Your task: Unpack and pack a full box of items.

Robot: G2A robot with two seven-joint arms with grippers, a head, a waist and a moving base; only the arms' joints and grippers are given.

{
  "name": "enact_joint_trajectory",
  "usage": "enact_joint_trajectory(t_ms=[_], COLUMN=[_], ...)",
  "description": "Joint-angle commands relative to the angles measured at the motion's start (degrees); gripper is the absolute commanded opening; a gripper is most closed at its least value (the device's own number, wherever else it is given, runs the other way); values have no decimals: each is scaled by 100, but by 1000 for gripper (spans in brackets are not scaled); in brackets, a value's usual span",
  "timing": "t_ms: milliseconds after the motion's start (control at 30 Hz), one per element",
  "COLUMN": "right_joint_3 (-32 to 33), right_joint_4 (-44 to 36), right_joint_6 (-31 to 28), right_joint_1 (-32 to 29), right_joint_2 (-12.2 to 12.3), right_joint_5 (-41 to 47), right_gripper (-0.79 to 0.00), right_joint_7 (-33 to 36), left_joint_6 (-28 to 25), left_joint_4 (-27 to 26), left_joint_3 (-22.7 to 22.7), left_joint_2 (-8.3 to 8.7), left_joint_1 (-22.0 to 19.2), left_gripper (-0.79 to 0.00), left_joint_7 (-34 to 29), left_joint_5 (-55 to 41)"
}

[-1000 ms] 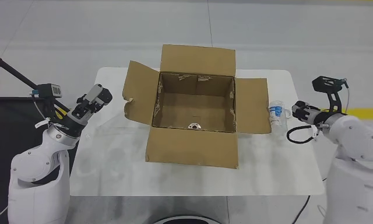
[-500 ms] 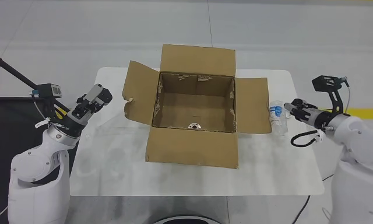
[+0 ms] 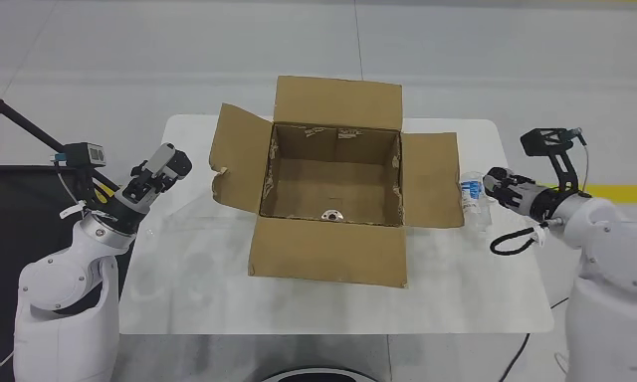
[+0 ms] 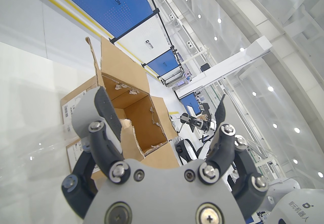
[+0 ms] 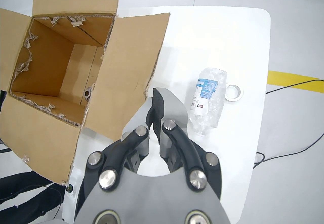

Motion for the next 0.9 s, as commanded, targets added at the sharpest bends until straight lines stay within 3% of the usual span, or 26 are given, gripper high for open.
enact_joint_trajectory(t_ms=[0,133,167,200,233,333,367,400,567,867], right_joint_3=[-185,-692,-831,-982,-1140,-1690,-1874,-2044,-2758,-2758], right_joint_4=[-82,-279,-307,-322,-323,-228,-163,-93,263,263], right_joint_6=[-19,-21,-31,-45,-60,-99,-98,-75,-11,-11], right_joint_1=[63,265,340,425,522,862,985,1111,1755,1755], right_joint_2=[18,41,47,51,54,51,45,35,-16,-16], right_joint_5=[-42,-196,-237,-271,-339,-549,-605,-640,-690,-690], right_gripper=[-785,-782,-717,-594,-536,-443,-277,0,0,0], right_joint_7=[37,102,141,186,227,311,320,305,367,367], left_joint_6=[0,0,0,0,0,0,0,0,0,0], left_joint_4=[0,0,0,0,0,0,0,0,0,0], left_joint_3=[0,0,0,0,0,0,0,0,0,0], left_joint_2=[0,0,0,0,0,0,0,0,0,0], left_joint_1=[0,0,0,0,0,0,0,0,0,0], left_gripper=[0,0,0,0,0,0,0,0,0,0], left_joint_7=[0,0,0,0,0,0,0,0,0,0], left_joint_5=[0,0,0,0,0,0,0,0,0,0])
